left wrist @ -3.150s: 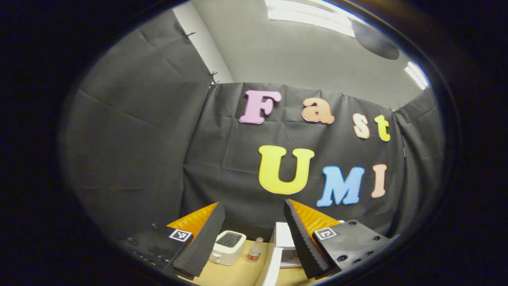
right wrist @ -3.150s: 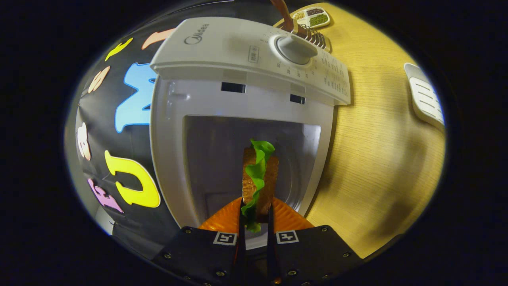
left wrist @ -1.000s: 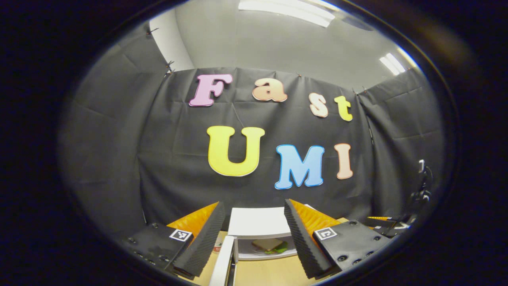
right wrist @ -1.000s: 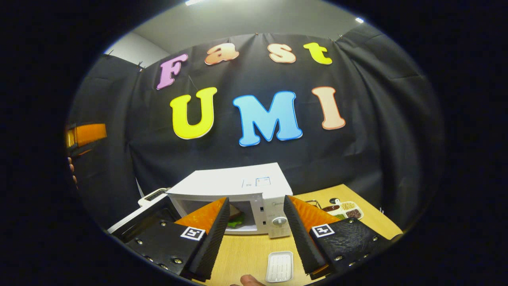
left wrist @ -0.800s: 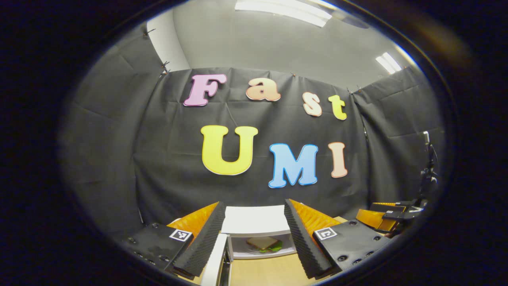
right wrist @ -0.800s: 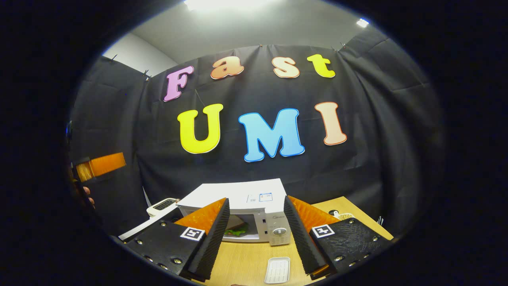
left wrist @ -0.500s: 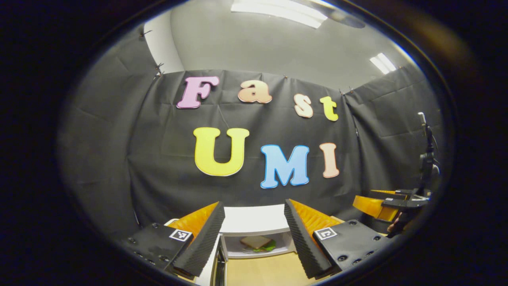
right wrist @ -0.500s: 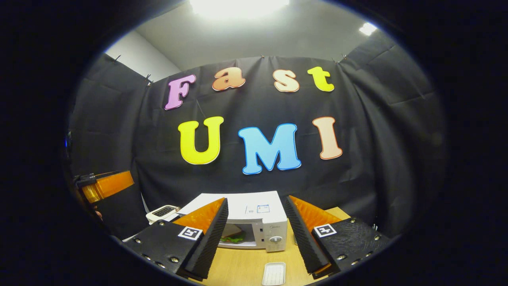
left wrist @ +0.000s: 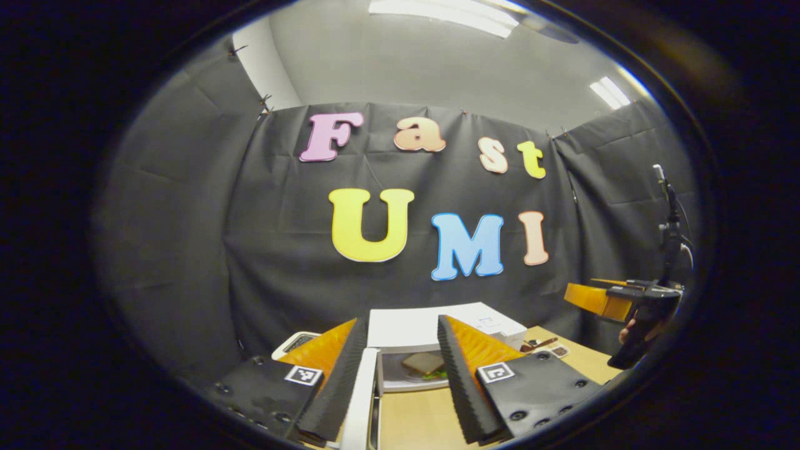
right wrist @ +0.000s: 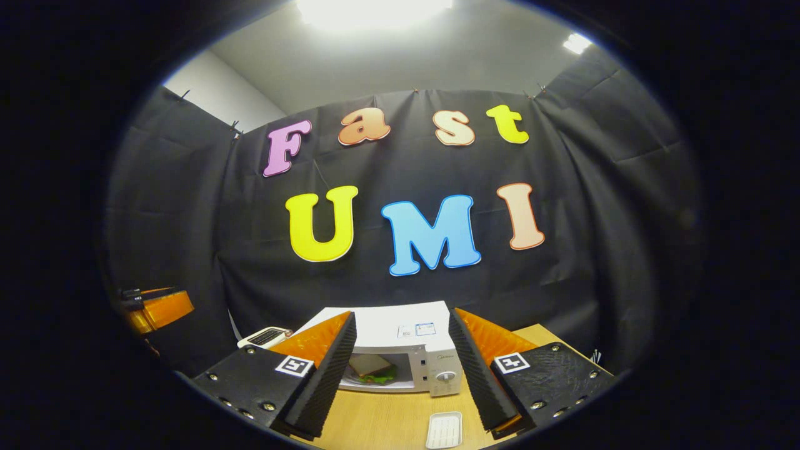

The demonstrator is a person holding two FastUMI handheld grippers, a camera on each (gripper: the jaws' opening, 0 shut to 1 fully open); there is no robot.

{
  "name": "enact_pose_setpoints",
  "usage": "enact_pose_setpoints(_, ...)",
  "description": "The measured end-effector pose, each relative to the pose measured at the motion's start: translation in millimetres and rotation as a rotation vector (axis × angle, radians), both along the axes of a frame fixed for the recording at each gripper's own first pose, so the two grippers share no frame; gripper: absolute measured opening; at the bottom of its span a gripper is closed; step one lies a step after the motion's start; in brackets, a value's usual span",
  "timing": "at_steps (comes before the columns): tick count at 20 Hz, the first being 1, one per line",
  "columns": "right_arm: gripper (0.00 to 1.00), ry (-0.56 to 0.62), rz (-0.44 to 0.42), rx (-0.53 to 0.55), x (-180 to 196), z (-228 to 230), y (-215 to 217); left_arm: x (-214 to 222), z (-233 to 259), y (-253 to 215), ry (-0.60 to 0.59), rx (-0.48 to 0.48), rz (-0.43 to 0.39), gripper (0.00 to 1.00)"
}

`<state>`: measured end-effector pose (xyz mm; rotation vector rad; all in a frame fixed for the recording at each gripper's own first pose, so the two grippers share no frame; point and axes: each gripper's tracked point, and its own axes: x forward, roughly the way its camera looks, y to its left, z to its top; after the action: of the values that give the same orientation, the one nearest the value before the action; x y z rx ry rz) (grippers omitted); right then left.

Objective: Open the microwave oven with the left hand, put the food in, and close the microwave oven.

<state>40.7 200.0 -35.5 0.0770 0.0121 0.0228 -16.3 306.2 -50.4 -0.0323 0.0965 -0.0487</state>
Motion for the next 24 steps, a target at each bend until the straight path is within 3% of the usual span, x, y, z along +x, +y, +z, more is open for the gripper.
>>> enact_pose_setpoints(1,0.94,0.001,0.001,-0.005,-0.2,0.0,1.3,-4.6,-8.7,10.8,0.022,0.01,0.025,0.65)
enact_pose_setpoints(2,0.97,0.0,0.007,-0.008,-0.7,0.4,3.3,-8.6,-18.1,29.7,0.044,0.026,0.071,0.45)
enact_pose_setpoints(4,0.98,0.005,0.018,-0.018,-1.9,-1.9,9.2,-26.3,-40.5,45.5,0.099,0.007,0.088,0.05)
enact_pose_setpoints(10,0.98,0.013,0.036,-0.038,-0.4,-4.8,15.2,-72.1,-134.9,112.5,0.3,-0.001,0.181,0.07)
enact_pose_setpoints(15,0.98,0.032,0.027,-0.038,6.3,-8.1,10.5,-102.3,-193.1,105.2,0.434,0.018,0.111,0.07)
enact_pose_setpoints(24,0.98,0.041,0.022,-0.032,18.5,-12.7,-9.2,-111.5,-209.2,40.7,0.505,0.004,-0.028,0.07)
